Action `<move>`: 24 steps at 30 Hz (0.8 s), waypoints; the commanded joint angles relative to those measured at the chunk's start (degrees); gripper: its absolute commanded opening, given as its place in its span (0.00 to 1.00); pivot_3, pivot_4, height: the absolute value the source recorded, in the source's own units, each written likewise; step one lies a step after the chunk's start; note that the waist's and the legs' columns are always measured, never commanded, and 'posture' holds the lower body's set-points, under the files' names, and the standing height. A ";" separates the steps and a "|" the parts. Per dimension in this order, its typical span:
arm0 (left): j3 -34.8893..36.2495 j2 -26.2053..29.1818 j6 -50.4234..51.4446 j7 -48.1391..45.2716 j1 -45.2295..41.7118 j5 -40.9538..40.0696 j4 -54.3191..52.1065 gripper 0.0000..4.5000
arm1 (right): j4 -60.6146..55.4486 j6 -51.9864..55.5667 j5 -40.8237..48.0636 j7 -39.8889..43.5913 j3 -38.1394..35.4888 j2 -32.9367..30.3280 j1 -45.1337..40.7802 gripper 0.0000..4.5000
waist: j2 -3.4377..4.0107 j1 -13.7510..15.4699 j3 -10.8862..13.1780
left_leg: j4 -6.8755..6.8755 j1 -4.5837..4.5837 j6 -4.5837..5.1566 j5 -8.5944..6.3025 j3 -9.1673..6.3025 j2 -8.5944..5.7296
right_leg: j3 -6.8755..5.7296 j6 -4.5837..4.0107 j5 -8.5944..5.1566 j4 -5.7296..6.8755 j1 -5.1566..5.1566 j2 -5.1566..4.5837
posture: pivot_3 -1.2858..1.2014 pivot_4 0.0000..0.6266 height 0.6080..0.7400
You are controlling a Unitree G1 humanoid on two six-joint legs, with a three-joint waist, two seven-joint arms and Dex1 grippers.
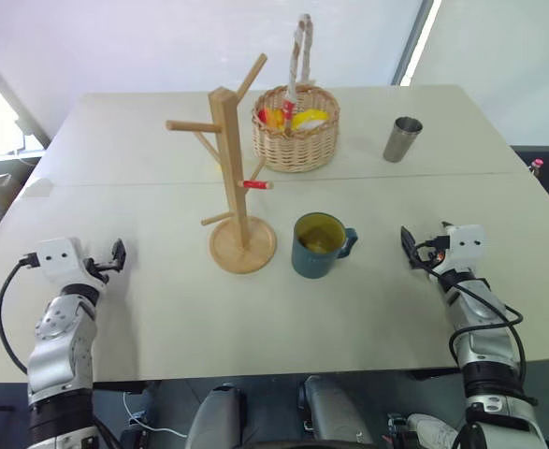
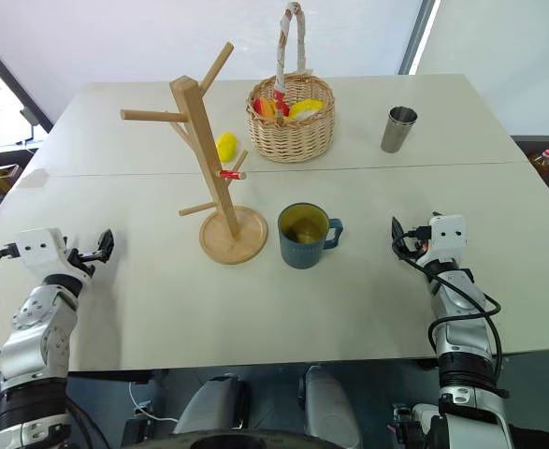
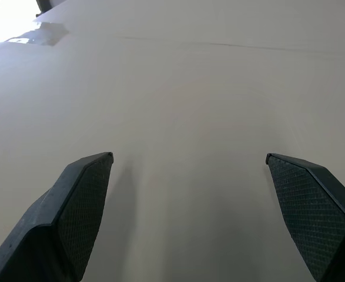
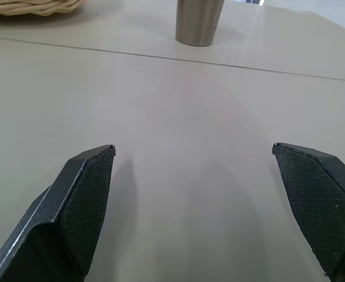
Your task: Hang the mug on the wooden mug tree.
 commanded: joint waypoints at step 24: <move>-8.73 6.84 -0.29 -24.22 6.55 -6.11 -14.61 1.00 | -20.53 4.58 5.80 6.75 -1.35 -2.14 13.30 0.99 | 0.03 0.08 0.00 | -0.05 -0.01 0.00 -0.01 0.00 0.00 | 0.01 -0.02 -0.01 -0.06 0.02 -0.04 | 0.52 0.24 1.00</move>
